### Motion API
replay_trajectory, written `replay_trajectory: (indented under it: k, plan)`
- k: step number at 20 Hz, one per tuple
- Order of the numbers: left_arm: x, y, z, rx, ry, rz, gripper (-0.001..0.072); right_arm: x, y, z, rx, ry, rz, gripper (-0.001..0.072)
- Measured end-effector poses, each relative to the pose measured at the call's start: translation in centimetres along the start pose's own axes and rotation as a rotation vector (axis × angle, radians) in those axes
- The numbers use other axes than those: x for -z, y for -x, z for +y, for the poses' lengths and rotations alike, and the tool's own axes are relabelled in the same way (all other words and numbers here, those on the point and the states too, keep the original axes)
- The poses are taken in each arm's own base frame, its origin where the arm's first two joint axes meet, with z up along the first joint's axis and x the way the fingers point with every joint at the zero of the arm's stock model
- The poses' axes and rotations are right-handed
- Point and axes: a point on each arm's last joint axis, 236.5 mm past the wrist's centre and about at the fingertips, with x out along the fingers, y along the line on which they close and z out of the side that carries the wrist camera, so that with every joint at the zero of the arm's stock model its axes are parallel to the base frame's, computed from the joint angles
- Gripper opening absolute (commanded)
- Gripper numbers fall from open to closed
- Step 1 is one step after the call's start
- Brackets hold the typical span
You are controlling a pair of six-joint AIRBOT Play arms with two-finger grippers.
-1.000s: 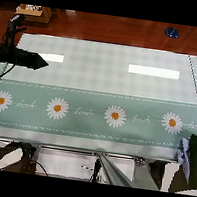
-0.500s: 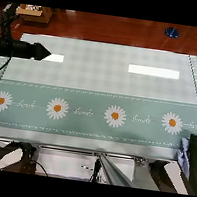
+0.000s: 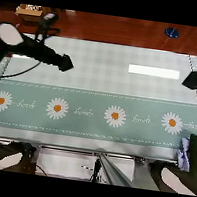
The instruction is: Fold the shirts.
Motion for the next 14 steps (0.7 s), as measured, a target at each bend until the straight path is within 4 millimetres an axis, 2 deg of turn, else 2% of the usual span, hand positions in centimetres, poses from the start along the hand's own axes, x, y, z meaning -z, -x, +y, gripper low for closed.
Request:
replay_trajectory:
  k: [2,5,14]
  plan:
    - [0.9,-0.8,-0.3,-0.053,-0.046,0.06,0.0678,-0.2,-1.2,1.9,0.026,0.063,0.043,0.0591]
    - [1.5,-1.3,-0.5,-0.092,-0.078,0.098,0.0677,-0.3,-2.3,3.7,0.045,0.114,0.08,0.0591]
    - [1.8,-1.5,-0.3,-0.13,-0.096,0.121,0.0677,-0.2,-3.0,4.9,0.054,0.142,0.102,0.0592]
